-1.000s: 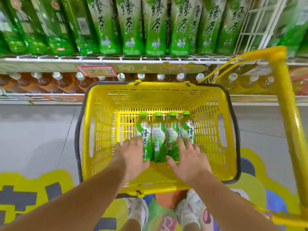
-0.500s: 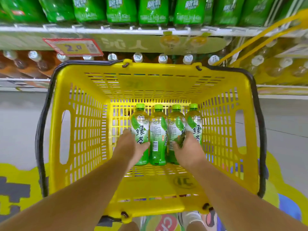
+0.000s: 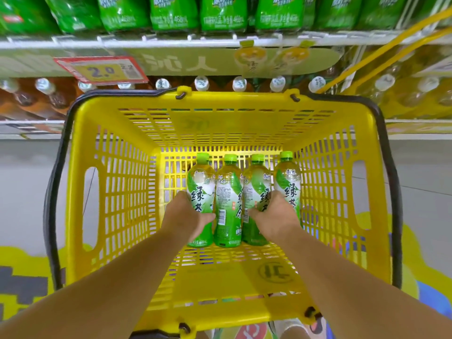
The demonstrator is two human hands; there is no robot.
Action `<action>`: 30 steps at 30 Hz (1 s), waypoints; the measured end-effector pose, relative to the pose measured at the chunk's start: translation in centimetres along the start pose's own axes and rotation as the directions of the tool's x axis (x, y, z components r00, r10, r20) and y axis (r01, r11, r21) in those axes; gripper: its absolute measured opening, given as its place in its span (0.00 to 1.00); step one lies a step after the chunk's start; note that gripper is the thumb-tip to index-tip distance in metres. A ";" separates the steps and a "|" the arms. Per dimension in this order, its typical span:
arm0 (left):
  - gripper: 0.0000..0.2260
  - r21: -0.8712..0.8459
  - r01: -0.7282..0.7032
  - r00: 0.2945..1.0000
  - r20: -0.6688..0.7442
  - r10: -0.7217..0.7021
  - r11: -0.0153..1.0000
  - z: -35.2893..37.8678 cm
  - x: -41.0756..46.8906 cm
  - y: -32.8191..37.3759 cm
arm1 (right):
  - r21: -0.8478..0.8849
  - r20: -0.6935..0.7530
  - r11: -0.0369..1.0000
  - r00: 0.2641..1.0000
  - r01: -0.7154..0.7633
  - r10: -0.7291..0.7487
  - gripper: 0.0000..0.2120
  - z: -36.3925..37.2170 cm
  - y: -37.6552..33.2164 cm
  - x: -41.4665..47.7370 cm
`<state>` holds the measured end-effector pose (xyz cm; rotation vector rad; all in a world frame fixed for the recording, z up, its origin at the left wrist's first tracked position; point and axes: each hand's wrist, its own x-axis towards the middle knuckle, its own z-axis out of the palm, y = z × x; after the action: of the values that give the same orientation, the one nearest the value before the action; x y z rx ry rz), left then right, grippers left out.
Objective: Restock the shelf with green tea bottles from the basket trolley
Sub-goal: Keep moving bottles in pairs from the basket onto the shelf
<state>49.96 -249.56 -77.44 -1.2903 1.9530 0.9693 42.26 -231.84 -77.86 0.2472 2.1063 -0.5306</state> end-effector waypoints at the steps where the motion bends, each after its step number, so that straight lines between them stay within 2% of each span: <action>1: 0.26 -0.012 0.007 1.000 0.012 -0.006 1.000 -0.1 0.1 -0.1 | 0.053 0.016 0.999 1.000 0.000 -0.001 0.24 0.2 0.0 -0.2; 5: 0.26 -0.017 0.020 0.998 0.053 -0.019 1.000 -0.6 -0.1 -0.1 | 0.226 0.022 0.974 1.000 -0.013 0.008 0.32 0.2 -0.1 -0.6; 11: 0.25 -0.019 -0.072 0.996 0.054 0.072 0.997 -1.2 -1.3 -0.1 | 0.240 0.034 0.971 0.999 0.008 -0.017 0.38 -0.9 -0.2 -1.7; 13: 0.25 -0.057 -0.070 0.996 0.042 0.073 0.996 -1.3 -2.1 0.2 | 0.238 0.025 0.971 0.999 0.033 -0.040 0.35 -1.6 -0.4 -2.5; 16: 0.26 -0.129 -0.092 0.995 0.031 0.097 0.987 -1.6 -3.3 0.8 | 0.229 0.025 0.971 0.997 0.066 -0.074 0.24 -3.0 -0.8 -3.9; 19: 0.25 -0.198 -0.091 0.995 0.031 0.098 0.976 -2.1 -5.2 1.4 | 0.232 -0.005 0.968 0.995 0.095 -0.096 0.24 -4.5 -1.0 -5.7; 22: 0.24 -0.230 -0.096 0.994 0.033 0.107 0.969 -3.0 -7.6 2.5 | 0.240 -0.007 0.964 0.993 0.113 -0.114 0.30 -6.2 -1.5 -8.1; 25: 0.23 -0.231 -0.122 0.991 0.021 0.131 0.965 -4.8 -10.6 4.1 | 0.227 -0.039 0.965 0.992 0.128 -0.122 0.20 -8.0 -2.3 -10.6; 30: 0.24 -0.194 -0.209 0.978 -0.049 0.203 0.959 -8.3 -15.9 6.3 | 0.204 -0.105 0.966 0.984 0.161 -0.142 0.17 -11.2 -3.4 -15.7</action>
<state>48.90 -246.89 -58.61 -1.2280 2.0872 1.2822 41.42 -229.25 -58.44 0.2355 2.1673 -0.8513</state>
